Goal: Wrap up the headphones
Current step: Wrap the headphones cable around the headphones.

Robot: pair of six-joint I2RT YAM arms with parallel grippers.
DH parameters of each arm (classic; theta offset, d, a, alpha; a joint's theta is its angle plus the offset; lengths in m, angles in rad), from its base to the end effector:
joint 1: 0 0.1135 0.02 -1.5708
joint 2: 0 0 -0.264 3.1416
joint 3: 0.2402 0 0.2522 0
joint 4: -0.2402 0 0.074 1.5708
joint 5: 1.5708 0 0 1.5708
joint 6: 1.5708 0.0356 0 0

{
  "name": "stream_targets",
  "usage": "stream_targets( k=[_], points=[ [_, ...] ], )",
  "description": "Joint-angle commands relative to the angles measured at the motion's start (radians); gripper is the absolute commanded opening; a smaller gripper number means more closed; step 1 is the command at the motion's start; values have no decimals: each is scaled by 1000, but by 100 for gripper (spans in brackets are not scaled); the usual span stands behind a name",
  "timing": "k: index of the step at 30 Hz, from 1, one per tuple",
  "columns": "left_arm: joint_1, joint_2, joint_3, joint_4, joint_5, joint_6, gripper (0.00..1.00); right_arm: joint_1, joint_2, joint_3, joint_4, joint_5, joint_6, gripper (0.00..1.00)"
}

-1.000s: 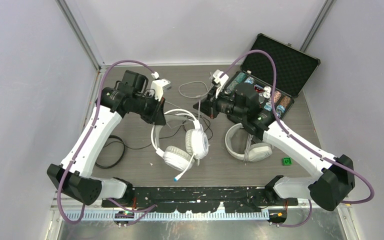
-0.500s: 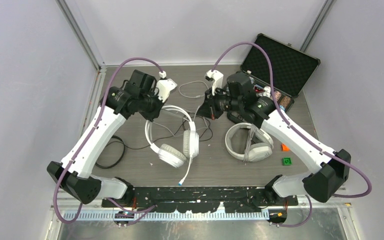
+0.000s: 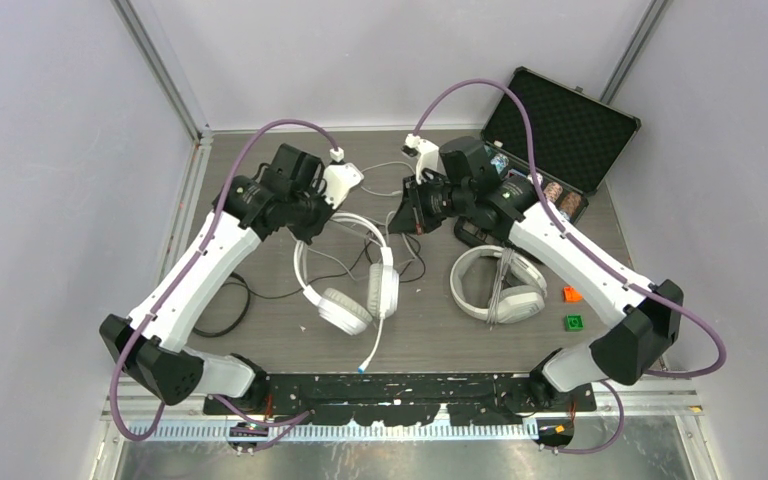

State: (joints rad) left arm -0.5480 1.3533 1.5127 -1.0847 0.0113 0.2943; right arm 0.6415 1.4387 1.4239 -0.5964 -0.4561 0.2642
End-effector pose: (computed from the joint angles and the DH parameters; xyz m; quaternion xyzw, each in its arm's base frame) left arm 0.2228 -0.1365 0.3819 0.3893 0.8647 -0.0454 0.3139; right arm 0.2453 0.2027 0.3708 -0.2646 0.8292 0.3771 0.3166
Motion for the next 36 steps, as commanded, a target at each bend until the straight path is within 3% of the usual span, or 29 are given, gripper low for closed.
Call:
stream_targets(
  k=[1,7,12,19,36],
  points=[
    [-9,-31,-15,28,74,27,0,-3,20,87,6,-23,41,0],
    [-9,6,-10,8,-1,-1,0,-2,28,124,-32,-99,72,0],
    [-9,38,12,-6,-142,-60,0,-2,42,135,-17,-216,154,0],
    [-10,66,50,-9,-256,-116,0,11,52,43,247,-383,373,0],
    [-10,91,137,-22,-475,-184,0,65,65,-54,566,-440,589,15]
  ],
)
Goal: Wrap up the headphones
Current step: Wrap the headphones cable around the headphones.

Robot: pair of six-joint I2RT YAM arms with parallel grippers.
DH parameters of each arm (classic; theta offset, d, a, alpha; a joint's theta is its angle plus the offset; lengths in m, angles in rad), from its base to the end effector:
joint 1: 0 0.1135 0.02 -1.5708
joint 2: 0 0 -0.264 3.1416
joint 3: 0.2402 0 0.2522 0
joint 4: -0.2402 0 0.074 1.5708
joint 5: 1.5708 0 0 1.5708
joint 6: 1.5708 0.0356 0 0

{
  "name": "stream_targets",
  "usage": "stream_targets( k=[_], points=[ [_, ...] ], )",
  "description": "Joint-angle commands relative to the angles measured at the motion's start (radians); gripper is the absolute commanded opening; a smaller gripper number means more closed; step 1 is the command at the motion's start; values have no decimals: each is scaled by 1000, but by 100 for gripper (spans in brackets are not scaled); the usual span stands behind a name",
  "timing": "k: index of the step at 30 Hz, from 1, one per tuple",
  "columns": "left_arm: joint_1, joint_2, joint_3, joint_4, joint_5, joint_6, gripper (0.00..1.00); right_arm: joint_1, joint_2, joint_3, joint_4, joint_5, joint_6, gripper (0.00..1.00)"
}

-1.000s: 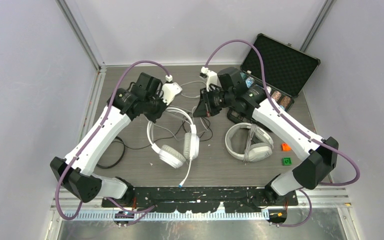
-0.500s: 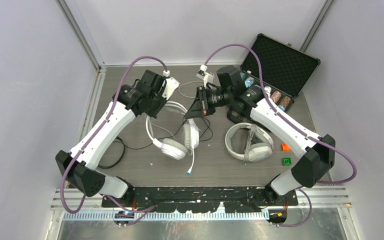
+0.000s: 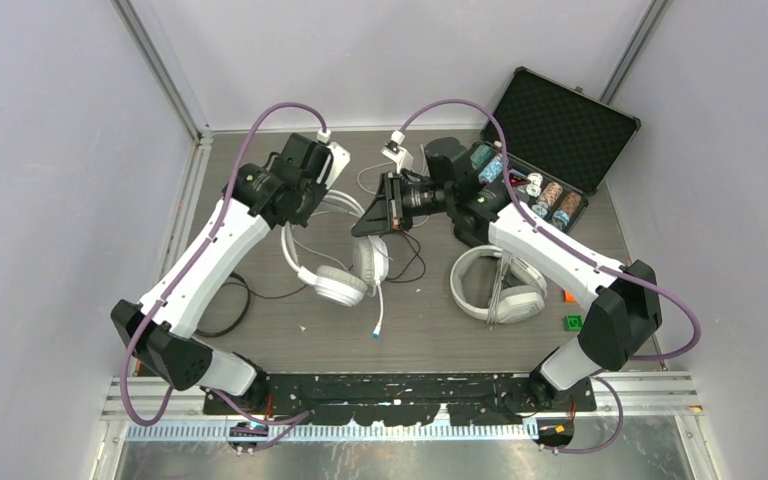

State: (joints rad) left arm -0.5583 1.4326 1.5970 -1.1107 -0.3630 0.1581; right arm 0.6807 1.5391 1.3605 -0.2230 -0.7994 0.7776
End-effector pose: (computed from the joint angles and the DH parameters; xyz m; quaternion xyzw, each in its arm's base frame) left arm 0.2426 -0.1367 0.3872 0.2762 0.8960 0.1083 0.3303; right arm 0.2593 0.2428 0.3543 -0.1773 0.7777 0.5807 0.1629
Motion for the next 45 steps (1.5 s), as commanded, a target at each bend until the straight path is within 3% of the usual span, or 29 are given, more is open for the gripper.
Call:
stream_targets(
  k=[1,6,16,24,30,45],
  points=[
    [0,15,59,2,-108,-54,0,30,-36,3,212,-102,92,17],
    [0,21,81,7,-139,-91,0,39,-47,-19,298,-114,137,20],
    [4,34,130,44,-296,-236,0,62,-83,-27,286,-87,140,20],
    [19,39,146,66,-372,-270,0,80,-94,-46,304,-80,154,20],
    [40,27,142,87,-398,-269,0,84,-92,-83,475,-107,262,16],
    [110,26,202,113,-380,-306,0,110,-75,-121,508,-120,262,19]
  ],
)
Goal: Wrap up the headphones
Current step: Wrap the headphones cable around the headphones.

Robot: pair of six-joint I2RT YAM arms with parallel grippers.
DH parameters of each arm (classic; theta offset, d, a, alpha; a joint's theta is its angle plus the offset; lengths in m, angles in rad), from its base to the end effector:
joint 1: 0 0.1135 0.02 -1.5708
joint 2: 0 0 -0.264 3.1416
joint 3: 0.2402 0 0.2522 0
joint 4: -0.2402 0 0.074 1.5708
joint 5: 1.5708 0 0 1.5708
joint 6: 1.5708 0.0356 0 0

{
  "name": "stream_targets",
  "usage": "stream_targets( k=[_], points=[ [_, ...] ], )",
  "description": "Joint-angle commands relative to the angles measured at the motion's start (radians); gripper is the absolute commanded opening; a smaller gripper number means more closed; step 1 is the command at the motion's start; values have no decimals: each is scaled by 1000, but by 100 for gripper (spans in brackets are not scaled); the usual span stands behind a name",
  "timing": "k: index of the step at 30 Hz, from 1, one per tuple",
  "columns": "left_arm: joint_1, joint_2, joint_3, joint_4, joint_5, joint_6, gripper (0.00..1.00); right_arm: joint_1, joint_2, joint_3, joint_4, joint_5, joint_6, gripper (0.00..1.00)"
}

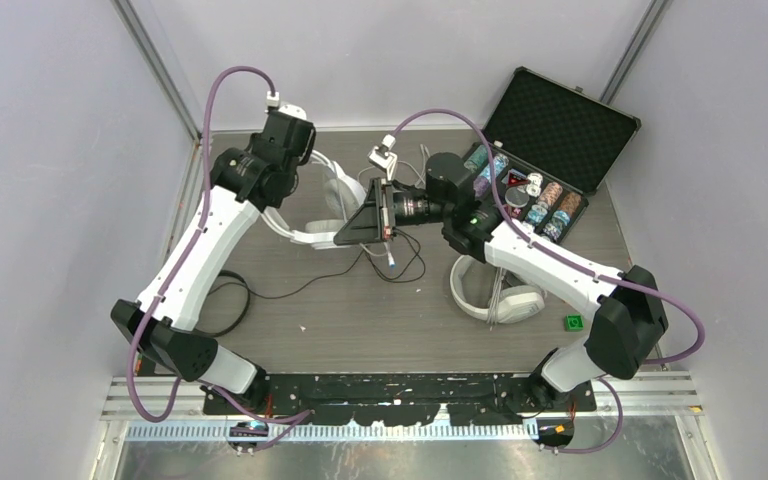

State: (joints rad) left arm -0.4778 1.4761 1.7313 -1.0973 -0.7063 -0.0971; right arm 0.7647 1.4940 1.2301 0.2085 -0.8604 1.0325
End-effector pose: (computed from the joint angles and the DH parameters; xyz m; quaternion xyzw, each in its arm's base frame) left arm 0.2630 -0.1102 0.4208 0.0449 0.8842 0.2151 0.4122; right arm 0.2331 0.2611 0.3654 -0.1959 0.6926 0.6774 0.1519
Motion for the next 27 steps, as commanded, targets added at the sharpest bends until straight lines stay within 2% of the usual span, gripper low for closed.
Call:
stream_targets(
  k=[1,9,14,17,23,27],
  points=[
    [35,-18,71,100,-35,-55,0,29,-29,7,77,-58,5,19],
    [88,-27,81,112,-22,-74,0,50,-31,6,74,-48,-7,19],
    [101,-38,77,132,6,-107,0,66,-22,7,69,17,-41,19],
    [103,-55,59,157,42,-154,0,83,-23,15,47,121,-112,17],
    [120,-103,-11,222,160,-269,0,152,-41,36,-92,427,-425,14],
    [143,-135,-47,252,251,-358,0,175,-46,-22,-64,599,-534,13]
  ],
)
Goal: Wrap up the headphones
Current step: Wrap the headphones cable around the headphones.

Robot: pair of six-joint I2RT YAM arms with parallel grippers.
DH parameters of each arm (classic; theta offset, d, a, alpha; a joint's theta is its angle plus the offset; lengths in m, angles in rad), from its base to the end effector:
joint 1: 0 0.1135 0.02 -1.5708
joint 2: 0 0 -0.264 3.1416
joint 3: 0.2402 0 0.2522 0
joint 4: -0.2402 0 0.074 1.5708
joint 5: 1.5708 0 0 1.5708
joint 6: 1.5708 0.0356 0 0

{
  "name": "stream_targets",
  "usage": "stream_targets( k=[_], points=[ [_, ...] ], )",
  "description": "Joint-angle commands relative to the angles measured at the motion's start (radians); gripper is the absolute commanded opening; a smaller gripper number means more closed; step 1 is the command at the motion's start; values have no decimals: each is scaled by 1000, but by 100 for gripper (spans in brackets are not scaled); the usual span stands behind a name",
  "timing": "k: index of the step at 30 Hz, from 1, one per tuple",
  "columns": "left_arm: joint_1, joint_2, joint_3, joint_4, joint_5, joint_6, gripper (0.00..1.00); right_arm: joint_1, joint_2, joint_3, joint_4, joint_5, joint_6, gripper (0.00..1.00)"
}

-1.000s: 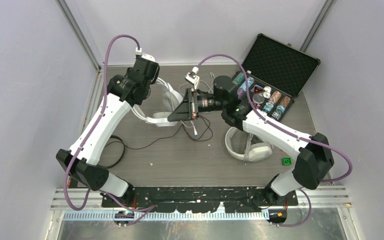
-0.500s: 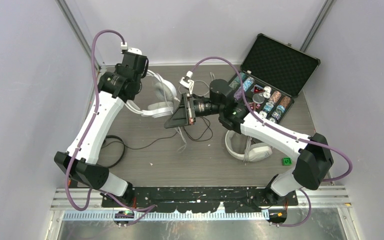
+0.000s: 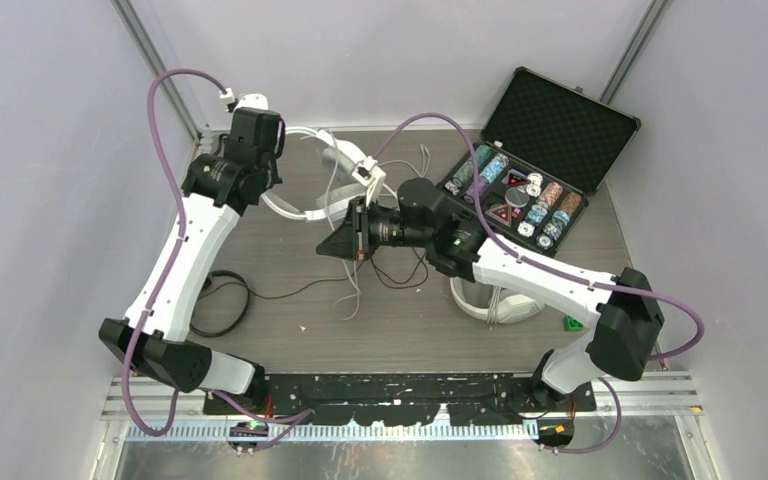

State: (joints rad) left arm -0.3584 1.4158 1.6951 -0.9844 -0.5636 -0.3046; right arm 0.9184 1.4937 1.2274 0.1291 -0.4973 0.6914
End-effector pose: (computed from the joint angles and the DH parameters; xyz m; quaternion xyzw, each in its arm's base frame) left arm 0.2665 -0.0795 0.4321 -0.0931 0.8748 0.1076 0.4631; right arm 0.2027 0.2933 0.3557 -0.2434 0.7077 0.5876 0.3077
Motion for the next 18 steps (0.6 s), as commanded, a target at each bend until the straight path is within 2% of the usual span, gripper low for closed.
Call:
stream_targets(
  k=[1,6,9,13,18],
  points=[
    [30,-83,-18,147,135,-171,0,28,-46,-32,20,261,-220,13],
    [51,-110,-29,162,205,-253,0,97,-53,-91,62,362,-430,13],
    [53,-107,-28,167,193,-253,0,149,-73,-131,116,445,-544,11],
    [61,-111,-63,219,176,-243,0,191,-105,-160,184,419,-587,1],
    [81,-119,-89,262,209,-290,0,218,-76,-151,150,403,-597,0]
  ],
)
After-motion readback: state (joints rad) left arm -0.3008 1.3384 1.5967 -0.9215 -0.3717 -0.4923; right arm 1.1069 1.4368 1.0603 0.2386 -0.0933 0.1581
